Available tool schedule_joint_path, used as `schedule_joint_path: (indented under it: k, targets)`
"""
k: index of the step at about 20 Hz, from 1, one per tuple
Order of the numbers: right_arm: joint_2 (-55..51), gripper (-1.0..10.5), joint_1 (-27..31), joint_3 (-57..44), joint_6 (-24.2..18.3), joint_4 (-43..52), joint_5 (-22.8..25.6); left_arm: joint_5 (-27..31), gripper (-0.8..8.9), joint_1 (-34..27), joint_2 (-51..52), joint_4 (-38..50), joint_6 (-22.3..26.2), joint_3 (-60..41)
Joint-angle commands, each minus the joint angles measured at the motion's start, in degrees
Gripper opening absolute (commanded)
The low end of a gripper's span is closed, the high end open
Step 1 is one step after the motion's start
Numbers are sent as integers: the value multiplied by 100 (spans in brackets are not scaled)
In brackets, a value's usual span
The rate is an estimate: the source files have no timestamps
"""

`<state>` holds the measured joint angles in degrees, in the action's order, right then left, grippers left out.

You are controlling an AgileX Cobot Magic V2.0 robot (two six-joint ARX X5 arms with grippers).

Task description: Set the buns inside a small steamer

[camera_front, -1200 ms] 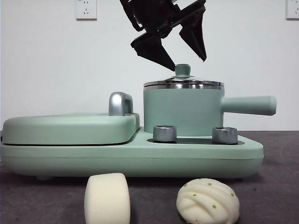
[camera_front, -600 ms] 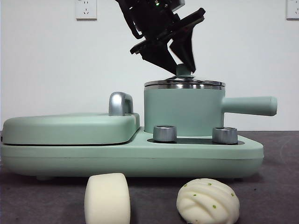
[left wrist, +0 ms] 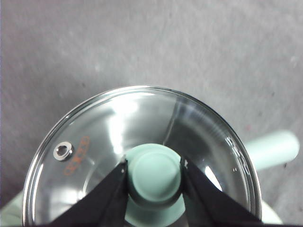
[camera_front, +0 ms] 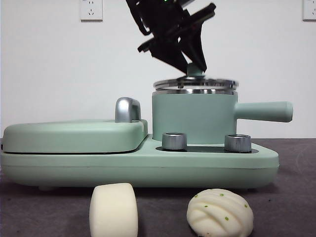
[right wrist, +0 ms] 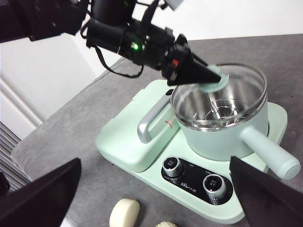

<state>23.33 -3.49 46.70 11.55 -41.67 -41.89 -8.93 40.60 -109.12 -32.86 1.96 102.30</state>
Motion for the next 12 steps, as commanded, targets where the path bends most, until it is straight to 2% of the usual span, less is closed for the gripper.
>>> schedule_joint_path:
  k: [1,4,7,9,12]
  targets:
    - [116,499,-20,98,214,22,-55,-26,50,-35,111,-39,48,503]
    - [356,492,-28,101,428,-162,-256,-24,50,-205,111,-398,170,887]
    - [688,485,-227,101,442,-476,-348,-24,50,-516,122,-627,188,1126]
    - [896,482,-514,101,483,-531,-271,-26,50,-778,146,-717,186,1169]
    - [1250,482,-1069,103,608,-503,133,-26,50,-1198,177,-866,192,1169]
